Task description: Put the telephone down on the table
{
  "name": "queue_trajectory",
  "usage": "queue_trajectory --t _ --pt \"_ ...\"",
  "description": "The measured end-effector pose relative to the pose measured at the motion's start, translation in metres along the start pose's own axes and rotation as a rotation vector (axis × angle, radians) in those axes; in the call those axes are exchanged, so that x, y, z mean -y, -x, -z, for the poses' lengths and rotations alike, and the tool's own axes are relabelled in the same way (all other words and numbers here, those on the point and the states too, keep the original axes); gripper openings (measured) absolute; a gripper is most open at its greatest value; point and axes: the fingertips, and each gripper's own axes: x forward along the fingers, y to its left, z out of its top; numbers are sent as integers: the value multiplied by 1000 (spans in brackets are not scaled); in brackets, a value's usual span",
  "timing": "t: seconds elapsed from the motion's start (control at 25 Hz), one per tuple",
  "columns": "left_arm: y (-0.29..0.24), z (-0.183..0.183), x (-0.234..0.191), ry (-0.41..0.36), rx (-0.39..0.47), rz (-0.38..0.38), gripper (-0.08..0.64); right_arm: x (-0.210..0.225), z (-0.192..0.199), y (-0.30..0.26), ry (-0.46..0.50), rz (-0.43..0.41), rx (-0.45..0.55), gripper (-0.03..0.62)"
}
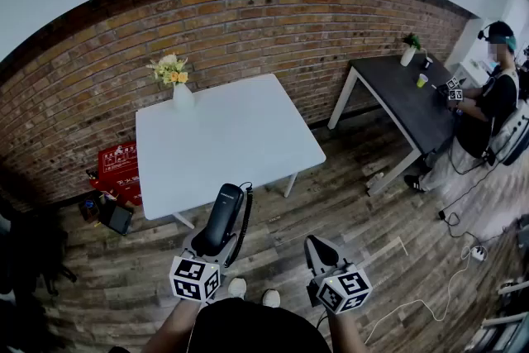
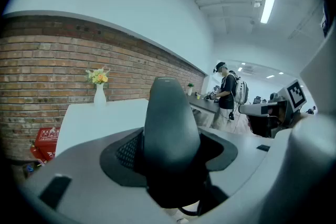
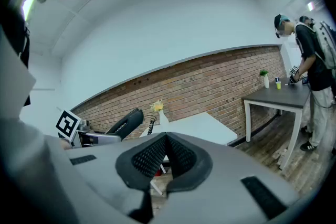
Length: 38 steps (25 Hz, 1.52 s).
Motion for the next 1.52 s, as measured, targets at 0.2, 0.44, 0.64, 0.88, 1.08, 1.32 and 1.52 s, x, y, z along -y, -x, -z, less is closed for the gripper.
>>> queue_trajectory --t 0.2,0.44,0.64,0.88,1.08,1.32,1.52 --pt "4 -5 -16 -20 7 -1 278 -14 0 -9 -5 -12 1 21" --pt "3 -6 -32 -49 -2 13 278 -22 -1 -16 27 25 -8 21" --pt "-2 -7 -44 -57 -2 41 278 -31 -4 -27 -3 20 25 21" --pt "-7 -8 -59 -65 -9 69 278 -34 -3 -36 21 63 17 23" --pt "-10 -7 -74 -72 -16 90 278 -42 2 -46 6 85 4 23" --pt "-10 -10 -87 -83 -7 108 278 -53 10 -53 12 94 1 23" --pt "-11 -10 -99 -87 -14 113 278 -62 11 -60 18 78 -1 21"
